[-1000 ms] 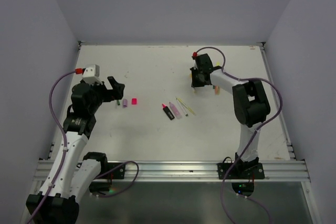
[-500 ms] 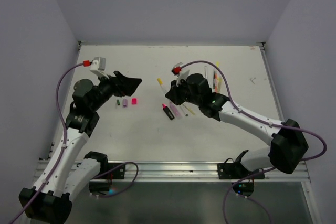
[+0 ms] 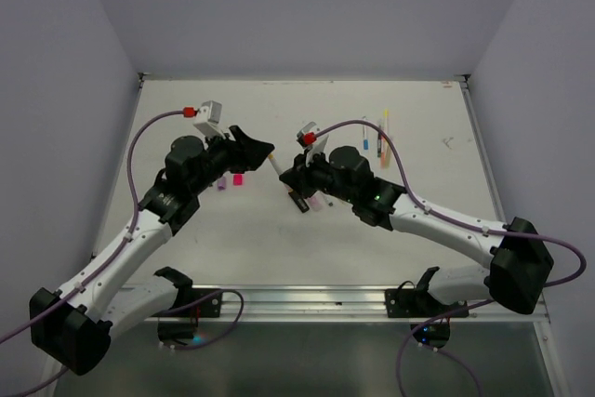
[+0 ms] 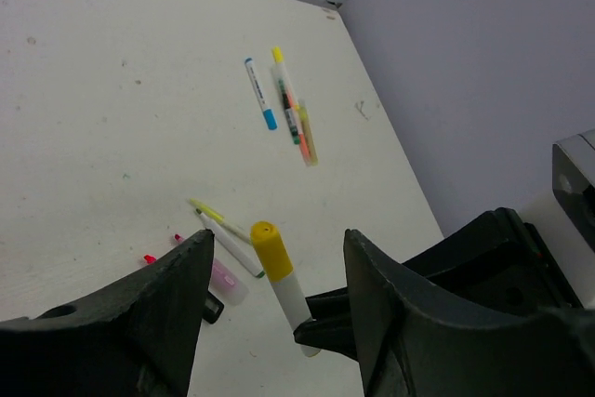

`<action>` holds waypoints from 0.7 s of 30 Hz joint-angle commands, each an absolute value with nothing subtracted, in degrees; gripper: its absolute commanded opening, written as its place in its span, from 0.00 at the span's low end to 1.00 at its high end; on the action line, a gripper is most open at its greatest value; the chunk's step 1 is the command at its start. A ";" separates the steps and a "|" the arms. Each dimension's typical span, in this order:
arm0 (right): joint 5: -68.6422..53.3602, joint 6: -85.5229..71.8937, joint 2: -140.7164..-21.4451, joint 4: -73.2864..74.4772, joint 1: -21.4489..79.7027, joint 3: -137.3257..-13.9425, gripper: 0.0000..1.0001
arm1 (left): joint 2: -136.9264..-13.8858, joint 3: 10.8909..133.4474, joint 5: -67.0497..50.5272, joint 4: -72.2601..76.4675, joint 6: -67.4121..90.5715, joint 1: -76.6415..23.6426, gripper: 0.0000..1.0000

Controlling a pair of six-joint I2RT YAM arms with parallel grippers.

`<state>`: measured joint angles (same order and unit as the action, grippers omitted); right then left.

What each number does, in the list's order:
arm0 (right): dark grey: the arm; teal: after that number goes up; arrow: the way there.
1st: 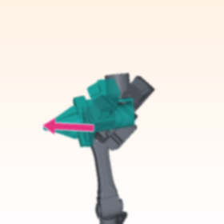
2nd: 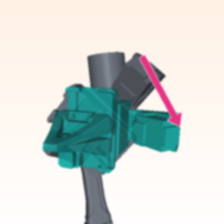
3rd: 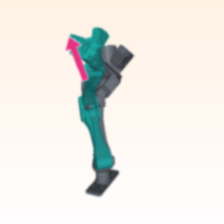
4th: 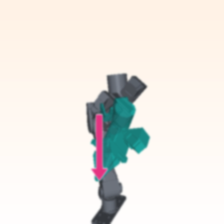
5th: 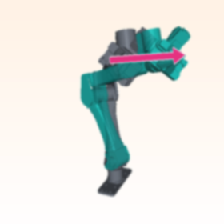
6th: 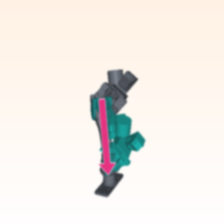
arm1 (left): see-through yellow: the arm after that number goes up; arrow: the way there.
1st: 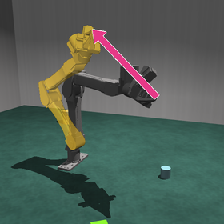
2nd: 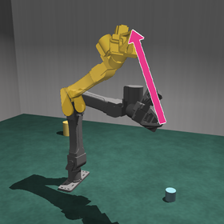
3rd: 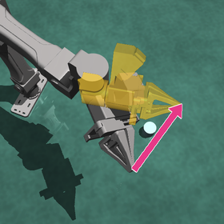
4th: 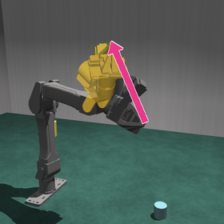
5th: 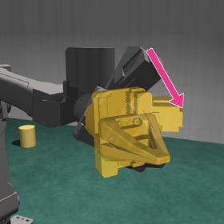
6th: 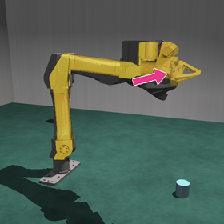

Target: Open the pen caps

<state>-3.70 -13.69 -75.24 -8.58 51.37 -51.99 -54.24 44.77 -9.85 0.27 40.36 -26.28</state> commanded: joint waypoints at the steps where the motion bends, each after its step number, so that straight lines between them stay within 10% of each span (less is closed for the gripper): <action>1: -1.67 -12.31 -73.56 -12.74 52.47 -51.68 0.00 | -55.54 47.81 -4.57 1.14 41.75 -28.64 0.60; 12: -0.09 -11.16 -74.97 -13.10 53.96 -51.85 0.00 | -58.27 47.81 -0.18 1.14 41.40 -32.25 0.41; 21: 0.44 -11.60 -75.94 -13.10 54.58 -51.94 0.18 | -57.57 47.20 1.85 2.11 41.31 -33.05 0.00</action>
